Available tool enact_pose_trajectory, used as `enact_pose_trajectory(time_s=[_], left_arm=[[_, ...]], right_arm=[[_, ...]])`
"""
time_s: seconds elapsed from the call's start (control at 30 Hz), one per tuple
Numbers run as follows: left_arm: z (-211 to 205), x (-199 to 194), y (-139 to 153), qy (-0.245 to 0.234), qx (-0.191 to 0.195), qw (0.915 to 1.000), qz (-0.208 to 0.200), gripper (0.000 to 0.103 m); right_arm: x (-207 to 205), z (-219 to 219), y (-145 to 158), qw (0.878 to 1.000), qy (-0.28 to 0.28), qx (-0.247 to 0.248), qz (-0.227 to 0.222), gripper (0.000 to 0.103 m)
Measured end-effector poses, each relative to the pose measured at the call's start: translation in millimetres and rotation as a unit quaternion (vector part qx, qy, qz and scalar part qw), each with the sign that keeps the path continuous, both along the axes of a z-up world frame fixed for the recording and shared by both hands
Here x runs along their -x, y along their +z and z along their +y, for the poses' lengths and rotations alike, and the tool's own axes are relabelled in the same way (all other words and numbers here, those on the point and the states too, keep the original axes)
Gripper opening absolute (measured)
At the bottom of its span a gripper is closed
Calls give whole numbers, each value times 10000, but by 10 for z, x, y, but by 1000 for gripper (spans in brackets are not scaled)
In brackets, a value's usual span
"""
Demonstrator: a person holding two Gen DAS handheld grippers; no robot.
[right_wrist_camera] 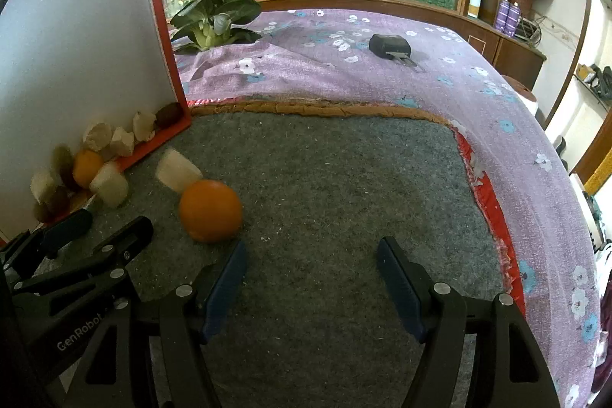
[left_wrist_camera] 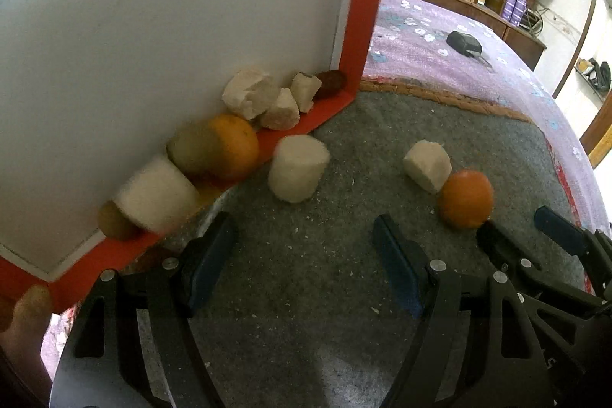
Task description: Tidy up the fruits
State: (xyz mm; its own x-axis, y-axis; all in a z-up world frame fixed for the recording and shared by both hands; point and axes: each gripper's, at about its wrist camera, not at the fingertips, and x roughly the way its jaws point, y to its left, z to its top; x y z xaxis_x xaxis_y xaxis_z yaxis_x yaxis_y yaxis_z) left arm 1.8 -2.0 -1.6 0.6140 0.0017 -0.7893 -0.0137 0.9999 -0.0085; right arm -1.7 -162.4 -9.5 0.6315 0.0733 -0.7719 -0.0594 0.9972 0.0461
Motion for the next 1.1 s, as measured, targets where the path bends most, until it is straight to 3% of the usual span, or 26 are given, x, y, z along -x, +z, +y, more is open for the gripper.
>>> enact_pose_trajectory(time_s=[1.1], left_arm=[[-20,-15,-4,0,11,10000,-1,76]], right_arm=[[13,2,0,10000,0,0,0,70]])
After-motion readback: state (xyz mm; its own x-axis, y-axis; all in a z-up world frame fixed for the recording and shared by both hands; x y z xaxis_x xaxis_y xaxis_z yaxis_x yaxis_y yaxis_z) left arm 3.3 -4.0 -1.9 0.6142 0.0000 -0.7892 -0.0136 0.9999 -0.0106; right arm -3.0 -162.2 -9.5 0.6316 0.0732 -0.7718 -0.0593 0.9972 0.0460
